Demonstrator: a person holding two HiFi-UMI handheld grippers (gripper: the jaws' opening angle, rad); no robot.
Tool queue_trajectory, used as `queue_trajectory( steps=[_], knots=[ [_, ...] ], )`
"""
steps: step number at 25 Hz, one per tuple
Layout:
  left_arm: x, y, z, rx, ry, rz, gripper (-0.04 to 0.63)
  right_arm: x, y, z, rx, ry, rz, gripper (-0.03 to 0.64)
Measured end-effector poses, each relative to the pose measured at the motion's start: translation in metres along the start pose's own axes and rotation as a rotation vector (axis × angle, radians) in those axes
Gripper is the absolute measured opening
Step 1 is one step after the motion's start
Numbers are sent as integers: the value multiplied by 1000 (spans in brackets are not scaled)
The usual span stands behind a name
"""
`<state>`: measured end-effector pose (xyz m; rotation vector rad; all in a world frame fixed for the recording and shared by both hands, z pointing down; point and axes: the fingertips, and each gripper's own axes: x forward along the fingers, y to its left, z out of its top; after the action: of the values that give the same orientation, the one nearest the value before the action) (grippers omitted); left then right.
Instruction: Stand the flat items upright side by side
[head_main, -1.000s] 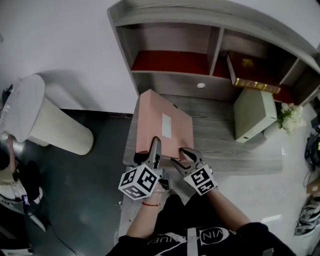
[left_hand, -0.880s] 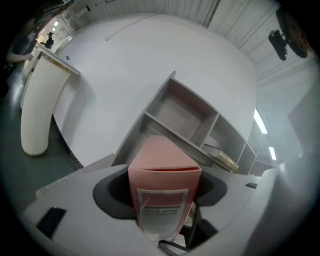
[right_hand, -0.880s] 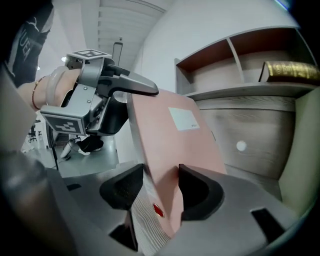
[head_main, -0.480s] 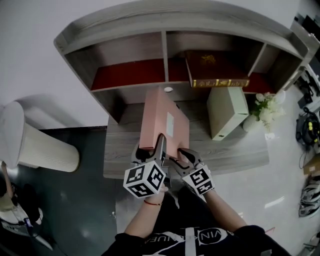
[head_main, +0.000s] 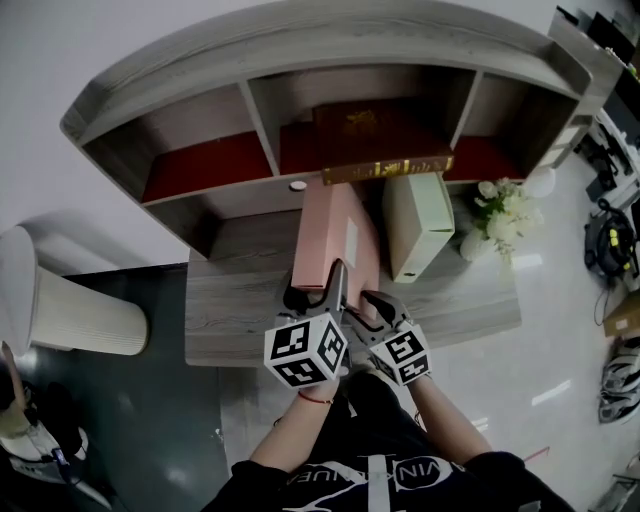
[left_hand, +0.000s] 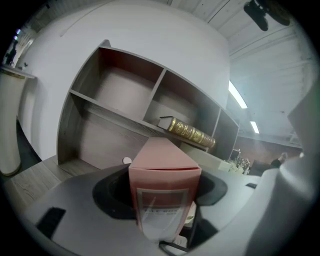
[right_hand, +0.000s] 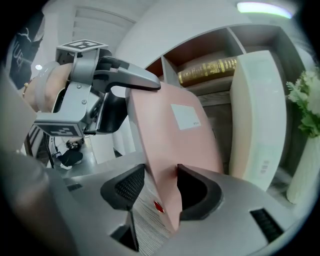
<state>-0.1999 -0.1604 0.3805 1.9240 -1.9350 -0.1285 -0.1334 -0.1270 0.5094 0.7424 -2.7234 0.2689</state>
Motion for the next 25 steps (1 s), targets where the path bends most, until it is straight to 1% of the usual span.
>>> queue_trajectory(
  steps=[3, 6, 9, 12, 20, 23, 25],
  knots=[
    [11, -19, -4, 29, 16, -16, 291, -8, -16, -2, 17, -7, -18, 216],
    [18, -37, -6, 52, 19, -32, 300, -14, -27, -3, 32, -10, -37, 201],
    [26, -55, -8, 51, 16, -77, 323, -19, -40, -5, 60, -13, -69, 183],
    [31, -71, -8, 50, 5, -117, 339, -22, -49, -6, 89, -22, -83, 172],
    [36, -108, -14, 75, -5, -302, 364, -28, -64, -10, 113, -29, -93, 172],
    [33, -111, -17, 112, -9, -356, 367, -28, -66, -11, 107, -27, -89, 176],
    [29, -110, -21, 142, 2, -395, 367, -29, -68, -11, 103, -25, -92, 179]
  ],
)
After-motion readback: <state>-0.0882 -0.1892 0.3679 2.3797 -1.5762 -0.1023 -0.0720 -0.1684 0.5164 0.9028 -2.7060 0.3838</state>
